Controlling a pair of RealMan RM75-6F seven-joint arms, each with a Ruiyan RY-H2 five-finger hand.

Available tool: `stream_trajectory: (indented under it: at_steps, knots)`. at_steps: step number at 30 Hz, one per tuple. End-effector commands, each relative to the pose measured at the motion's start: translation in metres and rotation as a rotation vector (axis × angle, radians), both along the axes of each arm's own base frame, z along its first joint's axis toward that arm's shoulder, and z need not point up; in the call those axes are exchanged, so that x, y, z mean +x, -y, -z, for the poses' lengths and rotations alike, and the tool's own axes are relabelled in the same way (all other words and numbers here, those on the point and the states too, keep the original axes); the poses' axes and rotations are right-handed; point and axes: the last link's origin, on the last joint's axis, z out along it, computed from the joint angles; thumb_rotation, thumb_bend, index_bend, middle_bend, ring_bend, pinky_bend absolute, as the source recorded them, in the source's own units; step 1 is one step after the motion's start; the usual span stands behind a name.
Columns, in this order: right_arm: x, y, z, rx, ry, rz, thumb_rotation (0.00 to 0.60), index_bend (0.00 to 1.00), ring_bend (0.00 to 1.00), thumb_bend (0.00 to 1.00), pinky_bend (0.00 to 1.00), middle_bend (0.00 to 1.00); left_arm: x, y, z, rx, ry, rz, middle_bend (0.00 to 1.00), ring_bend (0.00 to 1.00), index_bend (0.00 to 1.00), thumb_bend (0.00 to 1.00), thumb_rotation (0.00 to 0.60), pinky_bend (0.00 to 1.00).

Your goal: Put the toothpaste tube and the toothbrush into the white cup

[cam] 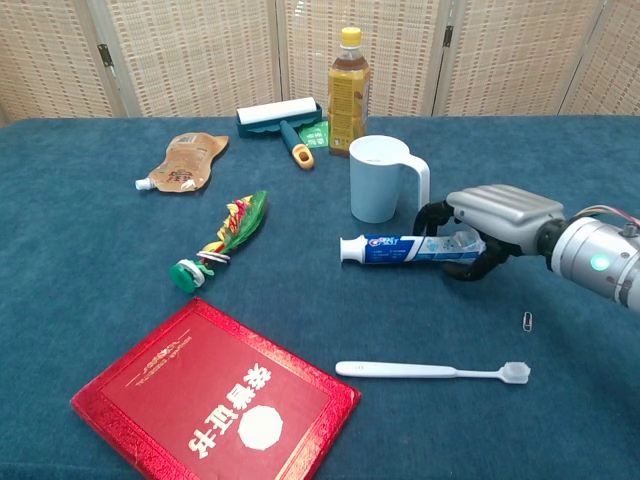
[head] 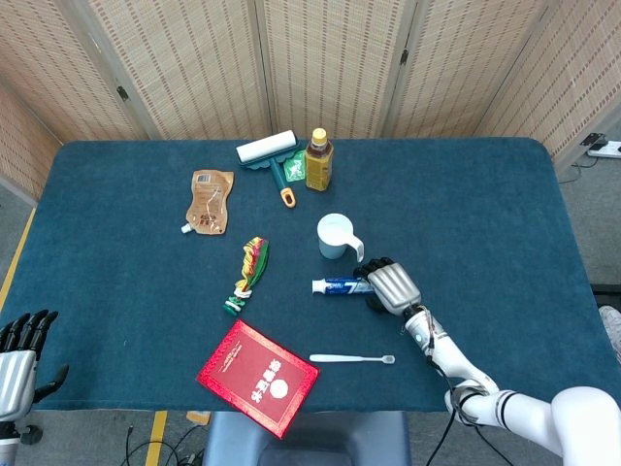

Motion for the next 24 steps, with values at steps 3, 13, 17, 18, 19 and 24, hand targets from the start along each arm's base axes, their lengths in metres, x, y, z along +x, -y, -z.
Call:
stream_trajectory:
  at_steps: [3, 13, 17, 18, 19, 24]
  knots:
    - [0.0, 0.004, 0.003, -0.017, -0.005, 0.004, 0.6, 0.37, 0.29, 0.32, 0.3, 0.38, 0.0, 0.0, 0.0, 0.0, -0.001, -0.003, 0.15, 0.1, 0.14, 0.33, 0.6, 0.15]
    - [-0.007, 0.006, 0.005, -0.036, -0.01, 0.022, 0.6, 0.41, 0.32, 0.35, 0.31, 0.4, -0.001, 0.001, 0.0, -0.003, -0.003, -0.006, 0.15, 0.1, 0.15, 0.33, 0.6, 0.15]
    - [-0.013, 0.004, 0.0, -0.052, 0.004, 0.024, 0.6, 0.45, 0.34, 0.36, 0.32, 0.43, 0.0, 0.001, -0.001, -0.004, -0.002, -0.007, 0.15, 0.1, 0.15, 0.33, 0.6, 0.15]
    - [-0.015, 0.003, -0.002, -0.056, 0.007, 0.023, 0.6, 0.46, 0.35, 0.36, 0.32, 0.43, 0.0, 0.001, -0.001, -0.003, -0.001, -0.007, 0.15, 0.1, 0.15, 0.33, 0.6, 0.15]
    - [-0.016, 0.003, -0.005, -0.061, 0.01, 0.022, 0.6, 0.47, 0.35, 0.36, 0.32, 0.44, 0.0, 0.001, -0.001, -0.004, -0.001, -0.007, 0.15, 0.1, 0.15, 0.33, 0.6, 0.15]
    - [-0.025, 0.001, -0.025, -0.094, 0.019, 0.008, 0.6, 0.53, 0.39, 0.37, 0.33, 0.49, 0.003, 0.0, 0.0, -0.006, -0.001, 0.001, 0.15, 0.1, 0.15, 0.33, 0.6, 0.15]
